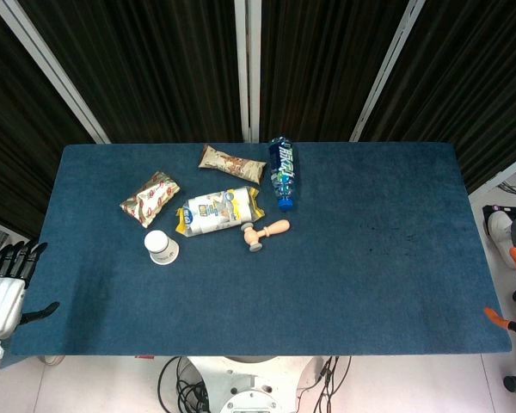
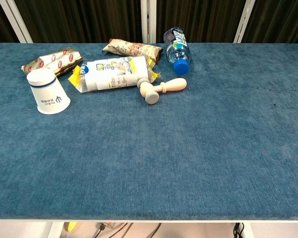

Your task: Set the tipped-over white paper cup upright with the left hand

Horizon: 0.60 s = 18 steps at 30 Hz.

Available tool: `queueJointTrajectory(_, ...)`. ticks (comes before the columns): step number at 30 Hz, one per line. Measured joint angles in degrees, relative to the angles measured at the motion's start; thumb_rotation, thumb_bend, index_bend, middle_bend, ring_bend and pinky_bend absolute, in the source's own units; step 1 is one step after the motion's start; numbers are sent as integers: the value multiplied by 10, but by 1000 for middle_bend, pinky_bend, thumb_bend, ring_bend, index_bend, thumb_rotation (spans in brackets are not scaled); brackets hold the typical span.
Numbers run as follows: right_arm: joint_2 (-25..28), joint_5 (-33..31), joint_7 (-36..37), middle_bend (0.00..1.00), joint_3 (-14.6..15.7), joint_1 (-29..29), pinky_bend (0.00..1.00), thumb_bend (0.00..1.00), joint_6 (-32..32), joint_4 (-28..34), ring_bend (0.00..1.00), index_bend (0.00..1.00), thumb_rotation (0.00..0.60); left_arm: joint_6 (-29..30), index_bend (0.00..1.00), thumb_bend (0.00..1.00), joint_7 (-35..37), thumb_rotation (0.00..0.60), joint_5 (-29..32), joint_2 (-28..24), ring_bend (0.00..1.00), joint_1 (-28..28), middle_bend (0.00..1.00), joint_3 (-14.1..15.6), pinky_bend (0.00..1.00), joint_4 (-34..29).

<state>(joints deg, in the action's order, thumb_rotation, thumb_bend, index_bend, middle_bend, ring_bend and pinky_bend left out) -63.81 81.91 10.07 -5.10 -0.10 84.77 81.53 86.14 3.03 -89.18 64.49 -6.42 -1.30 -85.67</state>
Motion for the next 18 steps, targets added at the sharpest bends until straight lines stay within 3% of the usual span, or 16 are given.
queueJointTrajectory(18, 6, -3, 3, 0, -5, 3, 0, 26, 0, 3, 0, 0, 600, -22, 15, 40, -33, 600, -11, -18, 0, -19, 0, -1, 0, -40)
